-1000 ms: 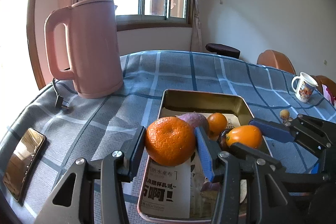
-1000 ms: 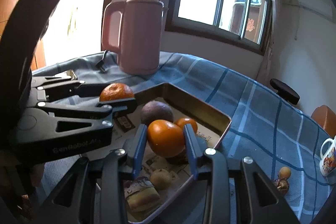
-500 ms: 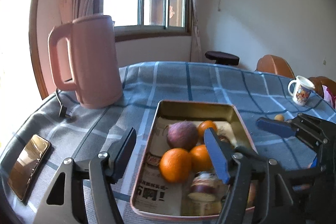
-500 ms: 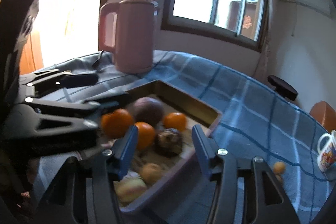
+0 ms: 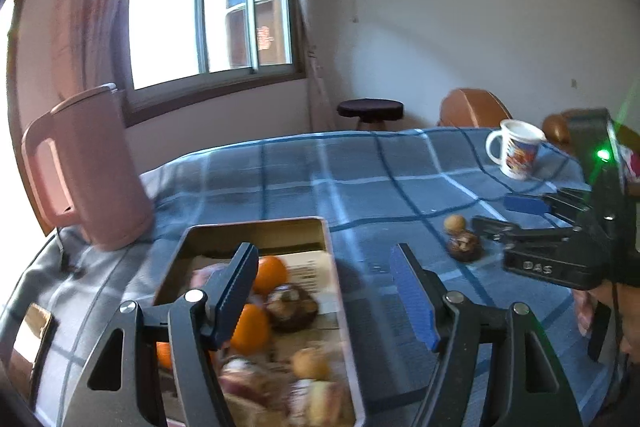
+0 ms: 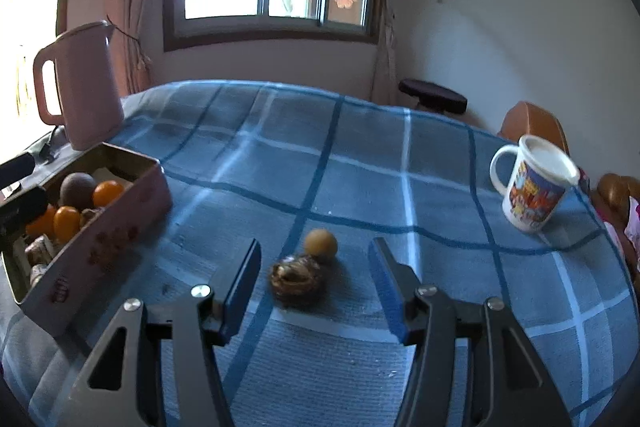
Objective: Organize fruits
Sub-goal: 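Grasp the dark mangosteen with the right tool while the left tool grasps the small tan fruit, then lift and carry the mangosteen and tan fruit toward the tin with both tools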
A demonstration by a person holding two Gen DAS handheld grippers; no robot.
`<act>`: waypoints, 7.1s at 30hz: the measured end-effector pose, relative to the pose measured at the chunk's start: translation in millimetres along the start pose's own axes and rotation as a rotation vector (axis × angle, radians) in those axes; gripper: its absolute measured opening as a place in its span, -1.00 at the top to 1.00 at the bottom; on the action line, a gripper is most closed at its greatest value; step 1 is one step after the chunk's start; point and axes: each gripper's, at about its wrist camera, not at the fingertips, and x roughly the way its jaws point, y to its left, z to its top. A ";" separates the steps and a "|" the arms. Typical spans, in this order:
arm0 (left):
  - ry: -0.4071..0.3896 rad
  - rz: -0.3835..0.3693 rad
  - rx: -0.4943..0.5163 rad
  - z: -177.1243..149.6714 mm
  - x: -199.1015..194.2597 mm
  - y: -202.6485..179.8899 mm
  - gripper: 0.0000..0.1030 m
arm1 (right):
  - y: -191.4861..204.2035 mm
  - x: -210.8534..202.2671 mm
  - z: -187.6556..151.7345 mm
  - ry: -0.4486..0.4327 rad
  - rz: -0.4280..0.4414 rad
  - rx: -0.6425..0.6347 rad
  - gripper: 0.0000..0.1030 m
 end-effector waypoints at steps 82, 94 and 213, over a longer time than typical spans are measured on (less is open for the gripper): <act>0.122 -0.165 0.028 25.6 93.1 -103.0 0.42 | -55.7 -30.2 -16.6 -0.132 -0.088 0.099 0.19; 0.047 -0.136 0.036 22.1 68.9 -97.9 0.42 | -41.1 -43.3 -19.4 -0.178 -0.094 0.082 0.19; -0.134 0.103 -0.058 -5.2 -35.0 22.7 0.42 | 92.6 -75.0 10.3 -0.380 0.092 -0.146 0.19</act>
